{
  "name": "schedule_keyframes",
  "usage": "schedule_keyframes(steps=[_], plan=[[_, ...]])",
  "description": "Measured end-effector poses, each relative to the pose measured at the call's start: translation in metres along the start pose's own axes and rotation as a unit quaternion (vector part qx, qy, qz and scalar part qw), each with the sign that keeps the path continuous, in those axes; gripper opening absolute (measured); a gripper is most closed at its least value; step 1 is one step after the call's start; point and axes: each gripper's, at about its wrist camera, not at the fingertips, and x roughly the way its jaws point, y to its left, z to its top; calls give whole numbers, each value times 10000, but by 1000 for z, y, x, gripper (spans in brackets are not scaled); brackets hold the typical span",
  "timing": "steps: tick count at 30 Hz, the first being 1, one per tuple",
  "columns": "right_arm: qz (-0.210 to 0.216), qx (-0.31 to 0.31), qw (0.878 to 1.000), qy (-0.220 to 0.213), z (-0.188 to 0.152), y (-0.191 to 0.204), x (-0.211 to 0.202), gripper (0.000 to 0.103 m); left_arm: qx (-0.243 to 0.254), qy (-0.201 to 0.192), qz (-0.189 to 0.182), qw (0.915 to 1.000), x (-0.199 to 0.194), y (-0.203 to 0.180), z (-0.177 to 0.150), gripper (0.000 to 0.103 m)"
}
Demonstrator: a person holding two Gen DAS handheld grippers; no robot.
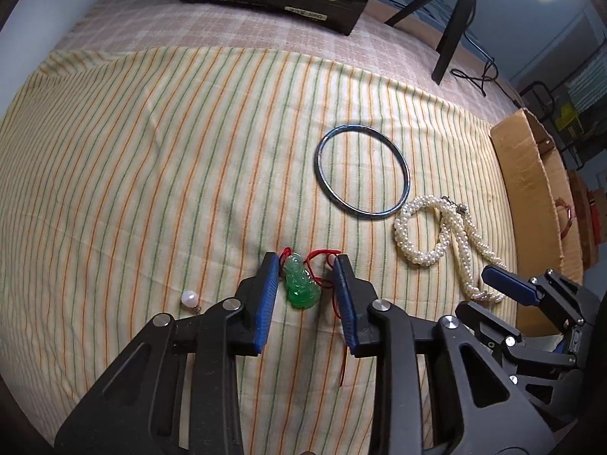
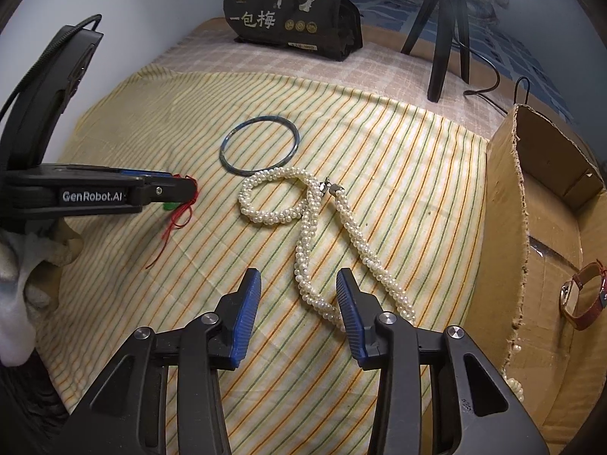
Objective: Organize jewelry
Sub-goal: 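Close the left tool on the green jade pendant while the right tool approaches the long pearl necklace, then close the right tool on the long pearl necklace while the left tool holds the pendant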
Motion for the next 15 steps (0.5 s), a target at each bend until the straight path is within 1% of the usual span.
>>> schedule_keyframes(steps=[6, 7, 9, 11, 13, 14, 15], plan=[[-157, 17, 9999, 67, 4, 2, 12, 39, 344, -112, 181, 9992, 4, -14, -3, 16], [-186, 22, 9998, 70, 5, 2, 13, 39, 393, -134, 194, 9990, 4, -15, -4, 12], [-259, -9, 9996, 66, 6, 3, 16, 39, 502, -185, 250, 9983, 4, -19, -5, 12], [-383, -97, 9992, 48, 6, 8, 18, 38, 504, -194, 225, 9983, 4, -19, -4, 12], [-438, -192, 9988, 31, 6, 12, 19, 27, 449, -184, 153, 9987, 3, -15, -4, 12], [-406, -206, 9990, 25, 6, 14, 19, 16, 410, -179, 117, 9989, 1, -13, -4, 12], [-385, -202, 9991, 24, 6, 15, 19, 8, 378, -173, 84, 9991, 0, -12, -4, 12]])
